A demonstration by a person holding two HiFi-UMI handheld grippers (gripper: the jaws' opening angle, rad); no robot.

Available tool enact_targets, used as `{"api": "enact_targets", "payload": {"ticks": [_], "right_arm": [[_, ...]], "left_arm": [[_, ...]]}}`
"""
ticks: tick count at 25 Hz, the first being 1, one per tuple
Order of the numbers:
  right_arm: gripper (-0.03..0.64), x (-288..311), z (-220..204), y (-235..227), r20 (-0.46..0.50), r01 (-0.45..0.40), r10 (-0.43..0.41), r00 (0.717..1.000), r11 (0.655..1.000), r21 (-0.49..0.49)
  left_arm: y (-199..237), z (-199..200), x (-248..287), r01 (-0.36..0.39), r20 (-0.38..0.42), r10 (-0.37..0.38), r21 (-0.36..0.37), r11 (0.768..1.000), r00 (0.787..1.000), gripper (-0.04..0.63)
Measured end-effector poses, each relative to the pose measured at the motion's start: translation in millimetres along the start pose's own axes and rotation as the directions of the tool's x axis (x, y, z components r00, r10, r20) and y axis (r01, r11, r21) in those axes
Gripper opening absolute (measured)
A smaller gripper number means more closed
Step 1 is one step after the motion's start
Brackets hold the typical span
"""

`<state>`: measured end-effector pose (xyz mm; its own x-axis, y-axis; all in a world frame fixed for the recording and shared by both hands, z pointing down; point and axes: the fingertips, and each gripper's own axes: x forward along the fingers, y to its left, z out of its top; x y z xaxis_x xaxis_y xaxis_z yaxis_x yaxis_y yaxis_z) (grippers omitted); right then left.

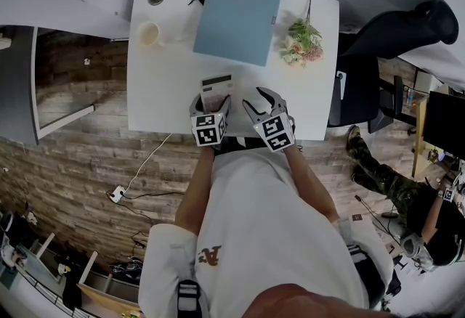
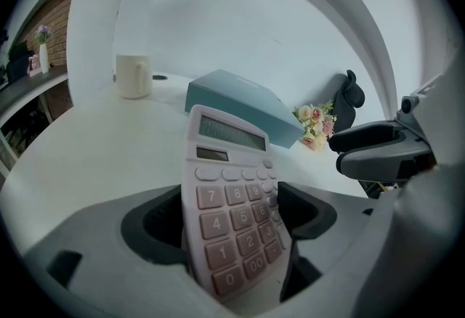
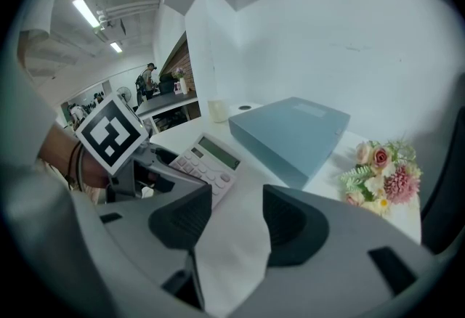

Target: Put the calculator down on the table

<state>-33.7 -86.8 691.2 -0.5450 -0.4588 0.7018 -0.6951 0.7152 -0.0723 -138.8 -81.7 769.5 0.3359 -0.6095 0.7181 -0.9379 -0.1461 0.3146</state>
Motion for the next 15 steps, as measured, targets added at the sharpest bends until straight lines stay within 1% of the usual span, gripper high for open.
{"api": "enact_targets", "payload": {"ticks": [4, 11, 15], "right_arm": [[0.225, -0.5, -0.8, 0.2, 0.002, 0.0, 0.0, 1.0, 1.0, -0.002], [0.227, -0.4, 0.5, 0.5, 0.001, 0.004, -0.004, 1.0, 1.0, -0.008], [0.232, -2.5, 2.3, -0.1, 0.007, 0.01, -0.009, 1.0, 1.0, -0.009]], "left_arm": [[4.8, -1.3, -0.1, -0.028, -0.003, 0.028, 0.009, 1.0, 1.0, 0.416], [5.0, -1.3, 0.3, -0.017, -0.004, 0.017, 0.014, 1.0, 1.0, 0.416], [5.1, 1.3, -4.5, -0.009, 0.017, 0.008, 0.004, 1.0, 1.0, 0.414]]}}
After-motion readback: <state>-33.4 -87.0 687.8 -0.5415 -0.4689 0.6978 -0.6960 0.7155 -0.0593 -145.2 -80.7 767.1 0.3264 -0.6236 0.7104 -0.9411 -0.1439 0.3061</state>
